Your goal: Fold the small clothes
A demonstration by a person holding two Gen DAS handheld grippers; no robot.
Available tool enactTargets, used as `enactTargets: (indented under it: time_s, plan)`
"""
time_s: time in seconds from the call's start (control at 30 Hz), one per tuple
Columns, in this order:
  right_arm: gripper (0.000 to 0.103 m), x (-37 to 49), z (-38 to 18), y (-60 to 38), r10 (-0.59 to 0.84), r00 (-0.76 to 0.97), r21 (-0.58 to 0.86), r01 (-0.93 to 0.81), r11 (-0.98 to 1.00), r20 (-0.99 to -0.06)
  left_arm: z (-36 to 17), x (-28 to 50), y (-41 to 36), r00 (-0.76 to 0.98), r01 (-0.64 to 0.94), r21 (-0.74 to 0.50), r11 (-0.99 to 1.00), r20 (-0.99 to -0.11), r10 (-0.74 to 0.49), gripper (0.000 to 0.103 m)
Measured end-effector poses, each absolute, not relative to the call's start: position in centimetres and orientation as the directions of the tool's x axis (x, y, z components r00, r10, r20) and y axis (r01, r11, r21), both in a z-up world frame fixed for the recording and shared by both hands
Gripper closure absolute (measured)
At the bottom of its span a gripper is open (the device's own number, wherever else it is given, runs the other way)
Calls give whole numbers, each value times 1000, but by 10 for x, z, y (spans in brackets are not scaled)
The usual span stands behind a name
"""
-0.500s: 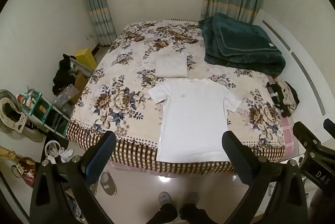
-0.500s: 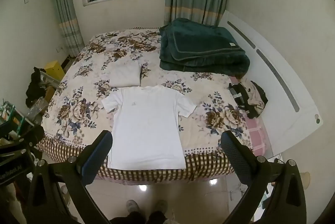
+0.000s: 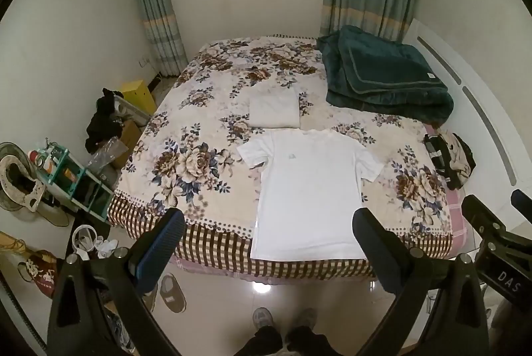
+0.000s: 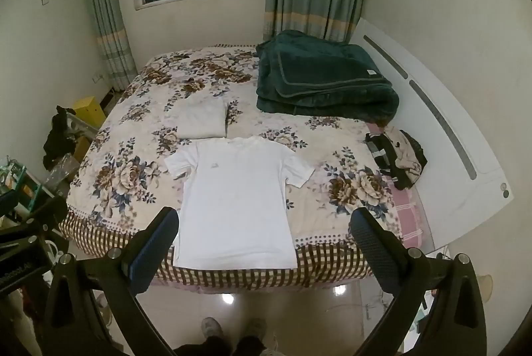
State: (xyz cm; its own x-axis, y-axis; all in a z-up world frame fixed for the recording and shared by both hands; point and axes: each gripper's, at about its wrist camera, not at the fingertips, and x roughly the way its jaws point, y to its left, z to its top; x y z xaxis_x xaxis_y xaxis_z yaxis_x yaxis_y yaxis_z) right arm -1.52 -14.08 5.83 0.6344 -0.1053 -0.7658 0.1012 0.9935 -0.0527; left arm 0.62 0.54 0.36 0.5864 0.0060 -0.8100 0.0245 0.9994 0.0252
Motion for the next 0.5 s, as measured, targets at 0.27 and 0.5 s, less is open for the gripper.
enactTargets:
  time_s: [0.27, 0.5]
  plan:
    - [0, -13, 67, -140, -93, 639, -48, 87, 995, -764, 9, 7, 5, 592, 27, 22, 999, -806, 2, 0]
    - [0, -14, 67, -141, -94, 641, -50, 85, 995, -762, 15, 10, 2, 596, 27, 24, 999, -803, 3, 0]
